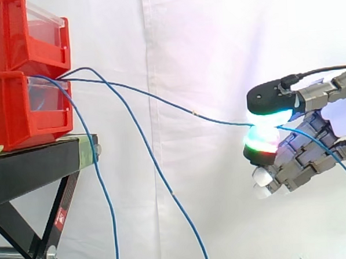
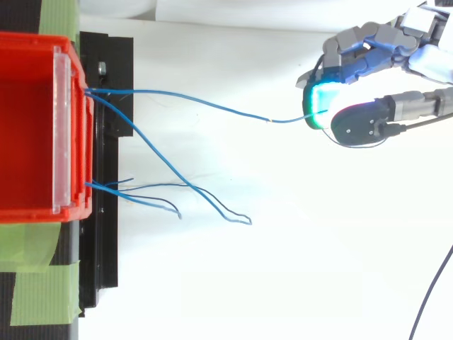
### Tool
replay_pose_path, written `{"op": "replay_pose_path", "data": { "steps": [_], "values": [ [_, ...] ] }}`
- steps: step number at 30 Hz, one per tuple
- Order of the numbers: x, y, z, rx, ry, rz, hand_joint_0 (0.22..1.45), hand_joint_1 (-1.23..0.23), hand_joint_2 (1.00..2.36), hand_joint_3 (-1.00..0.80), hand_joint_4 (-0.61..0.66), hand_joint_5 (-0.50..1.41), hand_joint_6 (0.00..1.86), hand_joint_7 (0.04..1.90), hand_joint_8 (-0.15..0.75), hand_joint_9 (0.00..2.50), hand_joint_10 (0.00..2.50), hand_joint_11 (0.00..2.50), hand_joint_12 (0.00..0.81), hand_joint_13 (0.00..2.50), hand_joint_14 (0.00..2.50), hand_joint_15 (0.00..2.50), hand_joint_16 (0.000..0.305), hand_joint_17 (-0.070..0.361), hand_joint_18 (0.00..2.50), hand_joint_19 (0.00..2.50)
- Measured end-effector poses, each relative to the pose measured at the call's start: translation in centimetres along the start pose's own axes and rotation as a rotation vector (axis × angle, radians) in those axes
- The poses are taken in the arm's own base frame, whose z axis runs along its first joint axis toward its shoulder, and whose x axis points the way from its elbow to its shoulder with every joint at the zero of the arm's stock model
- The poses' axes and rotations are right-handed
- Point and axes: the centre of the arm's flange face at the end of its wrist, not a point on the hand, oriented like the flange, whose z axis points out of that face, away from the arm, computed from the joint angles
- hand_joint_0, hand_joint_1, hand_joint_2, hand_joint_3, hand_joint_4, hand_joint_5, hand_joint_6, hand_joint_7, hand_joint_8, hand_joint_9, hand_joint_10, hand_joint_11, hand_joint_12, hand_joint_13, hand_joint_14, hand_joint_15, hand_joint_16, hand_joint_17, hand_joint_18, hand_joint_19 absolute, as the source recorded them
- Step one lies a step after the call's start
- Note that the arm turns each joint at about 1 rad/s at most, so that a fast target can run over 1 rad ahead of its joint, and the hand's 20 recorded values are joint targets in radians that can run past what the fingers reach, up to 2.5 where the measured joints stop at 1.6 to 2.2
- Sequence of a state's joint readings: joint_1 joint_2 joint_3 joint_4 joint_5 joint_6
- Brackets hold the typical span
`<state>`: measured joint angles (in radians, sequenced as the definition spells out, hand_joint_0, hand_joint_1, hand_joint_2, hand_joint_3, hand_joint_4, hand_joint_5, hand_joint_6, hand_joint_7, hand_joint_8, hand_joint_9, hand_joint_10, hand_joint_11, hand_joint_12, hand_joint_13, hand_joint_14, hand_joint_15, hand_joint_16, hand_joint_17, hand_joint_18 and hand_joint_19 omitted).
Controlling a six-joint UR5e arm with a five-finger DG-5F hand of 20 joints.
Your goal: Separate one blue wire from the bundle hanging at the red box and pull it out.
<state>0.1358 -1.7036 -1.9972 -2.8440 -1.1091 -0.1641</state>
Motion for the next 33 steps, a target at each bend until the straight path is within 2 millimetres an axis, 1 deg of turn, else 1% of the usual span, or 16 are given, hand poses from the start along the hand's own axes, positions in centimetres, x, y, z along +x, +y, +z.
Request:
{"op": "replay_pose_path", "data": {
  "steps": [13,14,16,17,19,24,33],
  "values": [
    [-0.18,-0.06,0.02,0.001,-0.004,0.001,0.60,-0.78,1.03,0.00,0.15,-0.14,0.79,1.38,0.318,0.77,0.02,0.57,0.387,0.37,0.01,0.24,0.053,0.120,0.34,0.40],
    [-0.19,-0.06,0.03,0.001,-0.004,0.001,0.60,-0.78,1.03,0.01,0.15,-0.14,0.79,1.38,0.319,0.78,0.02,0.58,0.382,0.37,0.01,0.24,0.054,0.121,0.34,0.40],
    [-0.21,-0.07,0.03,0.002,-0.004,0.001,0.60,-0.78,1.03,0.02,0.14,-0.14,0.80,1.39,0.314,0.80,0.02,0.60,0.326,0.32,0.01,0.19,0.052,0.117,0.30,0.36],
    [-0.21,-0.07,0.03,0.002,-0.004,0.001,0.60,-0.78,1.03,0.03,0.13,-0.14,0.80,1.38,0.313,0.80,0.02,0.59,0.327,0.32,0.01,0.19,0.052,0.117,0.29,0.35],
    [-0.21,-0.07,0.03,0.002,-0.004,0.001,0.60,-0.78,1.03,0.02,0.13,-0.14,0.80,1.38,0.312,0.81,0.02,0.60,0.361,0.37,0.01,0.23,0.053,0.119,0.30,0.36],
    [-0.23,-0.07,0.03,0.002,-0.005,0.001,0.60,-0.79,1.03,0.03,0.10,-0.14,0.81,1.38,0.298,0.79,0.02,0.60,0.363,0.38,0.01,0.24,0.053,0.118,0.32,0.41],
    [-0.21,-0.07,0.03,0.002,-0.004,0.001,0.60,-0.78,1.03,0.04,0.10,-0.14,0.80,1.38,0.303,0.79,0.02,0.59,0.367,0.38,0.01,0.24,0.053,0.119,0.32,0.38]
  ]
}}
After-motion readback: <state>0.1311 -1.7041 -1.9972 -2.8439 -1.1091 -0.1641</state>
